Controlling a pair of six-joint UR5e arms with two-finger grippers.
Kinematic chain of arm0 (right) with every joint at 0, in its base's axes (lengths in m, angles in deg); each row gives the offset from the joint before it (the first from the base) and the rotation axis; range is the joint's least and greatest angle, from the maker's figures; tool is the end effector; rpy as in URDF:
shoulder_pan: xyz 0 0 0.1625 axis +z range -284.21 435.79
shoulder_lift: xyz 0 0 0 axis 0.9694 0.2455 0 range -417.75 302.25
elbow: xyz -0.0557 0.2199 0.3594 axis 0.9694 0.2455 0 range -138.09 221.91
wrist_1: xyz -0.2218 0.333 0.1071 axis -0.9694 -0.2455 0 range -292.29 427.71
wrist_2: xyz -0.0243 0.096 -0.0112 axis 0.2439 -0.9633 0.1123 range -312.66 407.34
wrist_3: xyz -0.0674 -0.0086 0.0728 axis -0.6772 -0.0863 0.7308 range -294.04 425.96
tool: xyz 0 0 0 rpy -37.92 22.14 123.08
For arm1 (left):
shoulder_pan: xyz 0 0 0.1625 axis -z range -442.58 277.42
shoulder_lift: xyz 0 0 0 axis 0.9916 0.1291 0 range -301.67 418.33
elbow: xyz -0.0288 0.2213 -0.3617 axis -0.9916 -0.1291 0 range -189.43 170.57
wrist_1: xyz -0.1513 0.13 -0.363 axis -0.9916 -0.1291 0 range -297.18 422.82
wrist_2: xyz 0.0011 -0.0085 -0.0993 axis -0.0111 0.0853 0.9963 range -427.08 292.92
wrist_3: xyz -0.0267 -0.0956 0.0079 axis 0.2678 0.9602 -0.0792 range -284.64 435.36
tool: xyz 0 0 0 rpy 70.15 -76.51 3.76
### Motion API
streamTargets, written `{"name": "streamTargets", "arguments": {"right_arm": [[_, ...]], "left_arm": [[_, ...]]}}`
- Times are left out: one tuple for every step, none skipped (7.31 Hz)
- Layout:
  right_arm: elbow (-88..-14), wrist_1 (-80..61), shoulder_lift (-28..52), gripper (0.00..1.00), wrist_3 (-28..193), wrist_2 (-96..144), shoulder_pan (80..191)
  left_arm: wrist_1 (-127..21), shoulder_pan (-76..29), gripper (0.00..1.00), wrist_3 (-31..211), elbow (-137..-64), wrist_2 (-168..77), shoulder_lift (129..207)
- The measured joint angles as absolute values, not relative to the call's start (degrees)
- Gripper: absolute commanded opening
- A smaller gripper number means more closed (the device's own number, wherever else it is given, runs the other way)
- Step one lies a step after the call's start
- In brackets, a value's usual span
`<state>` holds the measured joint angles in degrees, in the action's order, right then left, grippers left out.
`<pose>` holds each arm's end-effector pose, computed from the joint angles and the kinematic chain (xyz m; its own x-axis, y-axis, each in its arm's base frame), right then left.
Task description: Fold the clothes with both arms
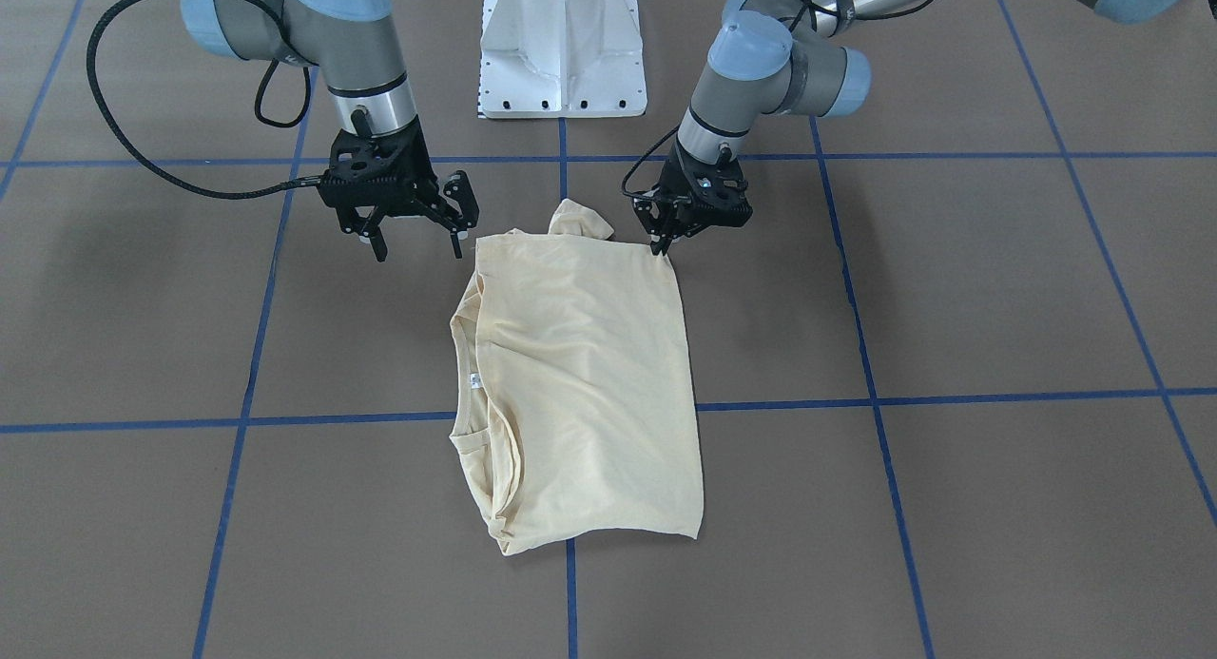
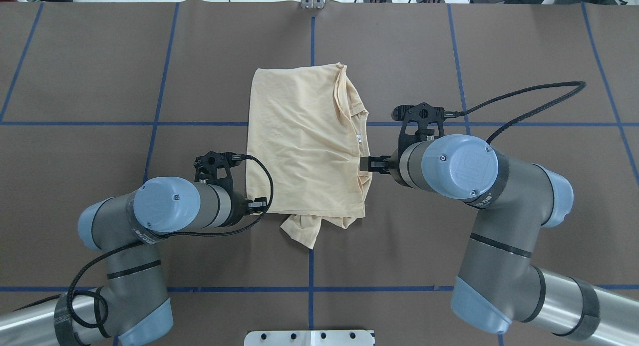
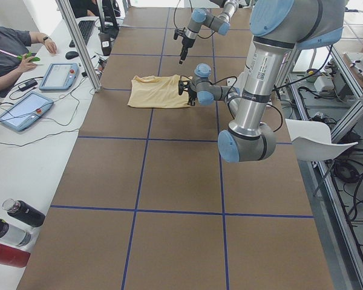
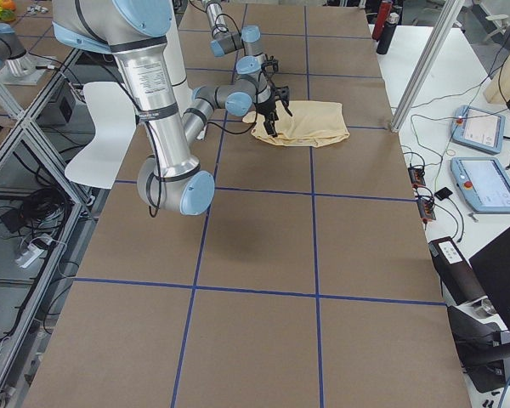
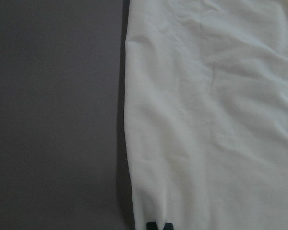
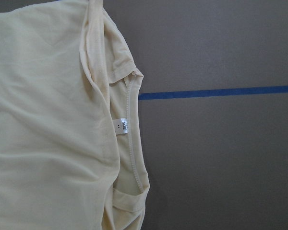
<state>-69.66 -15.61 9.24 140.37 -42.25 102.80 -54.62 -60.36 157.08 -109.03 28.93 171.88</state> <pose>-0.4609 -0.3853 0.2630 0.6605 0.0350 0.7500 -0.2923 0.9321 0.2139 0.5399 -0.3533 0.2994 0.4917 -0.0462 -0.8695 0.2233 0.9719 0.0746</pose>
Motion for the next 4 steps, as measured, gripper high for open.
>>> {"name": "streamTargets", "arguments": {"right_arm": [[-69.40,-15.61,9.15,0.98,142.10,-42.01,102.01],[-68.76,-15.59,8.83,0.93,144.65,-41.13,100.88],[-67.42,-15.23,8.25,0.84,147.75,-39.27,99.66],[-65.14,-13.40,7.61,0.80,150.35,-37.37,98.75]], "left_arm": [[-54.56,-60.31,0.00,157.05,-109.31,28.91,171.88],[-54.55,-60.28,0.00,157.03,-109.45,28.90,171.88],[-54.57,-60.27,0.00,157.02,-109.49,28.91,171.88],[-54.59,-60.27,0.00,157.03,-109.55,28.95,171.88]]}}
